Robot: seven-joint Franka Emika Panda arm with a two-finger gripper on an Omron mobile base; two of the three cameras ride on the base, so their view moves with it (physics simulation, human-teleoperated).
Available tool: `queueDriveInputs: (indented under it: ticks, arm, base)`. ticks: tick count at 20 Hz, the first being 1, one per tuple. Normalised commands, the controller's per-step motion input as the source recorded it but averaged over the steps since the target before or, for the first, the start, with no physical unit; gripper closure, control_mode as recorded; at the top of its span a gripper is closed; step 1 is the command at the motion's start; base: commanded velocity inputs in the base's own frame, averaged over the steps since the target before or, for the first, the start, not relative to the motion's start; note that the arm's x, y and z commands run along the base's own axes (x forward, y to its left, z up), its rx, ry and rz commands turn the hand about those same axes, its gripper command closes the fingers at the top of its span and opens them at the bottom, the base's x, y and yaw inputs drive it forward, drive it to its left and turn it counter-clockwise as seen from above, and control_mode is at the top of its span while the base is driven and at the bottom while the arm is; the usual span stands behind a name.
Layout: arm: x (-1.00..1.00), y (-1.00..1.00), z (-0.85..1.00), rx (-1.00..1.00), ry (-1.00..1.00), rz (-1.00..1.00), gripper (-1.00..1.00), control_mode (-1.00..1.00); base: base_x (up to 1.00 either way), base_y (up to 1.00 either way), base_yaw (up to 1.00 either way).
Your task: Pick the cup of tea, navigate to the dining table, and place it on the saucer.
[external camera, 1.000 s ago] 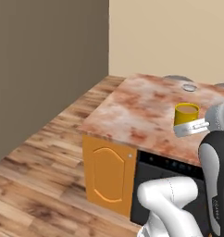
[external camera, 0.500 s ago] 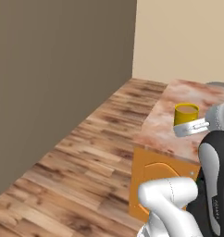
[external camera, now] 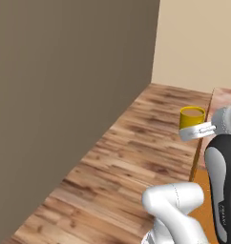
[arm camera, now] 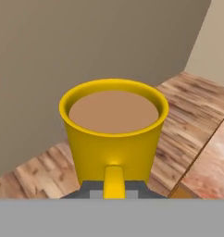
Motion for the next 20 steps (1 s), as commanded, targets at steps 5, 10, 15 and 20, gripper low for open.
queueDriveInputs:
  ticks: [5, 10, 15, 20]
  arm:
    - [0.0, 0.0, 0.0, 0.0, 0.0, 0.0, 1.0, 1.0]
    - [0.0, 0.0, 0.0, 0.0, 0.0, 0.0, 1.0, 1.0]
    - [0.0, 0.0, 0.0, 0.0, 0.0, 0.0, 1.0, 1.0]
    - [0.0, 0.0, 0.0, 0.0, 0.0, 0.0, 1.0, 1.0]
  base:
    - [0.7, 0.99, -0.32]
    - [0.71, 0.88, -0.5]
    - [0.78, 0.84, -0.59]
    - [0.98, 0.83, -0.63]
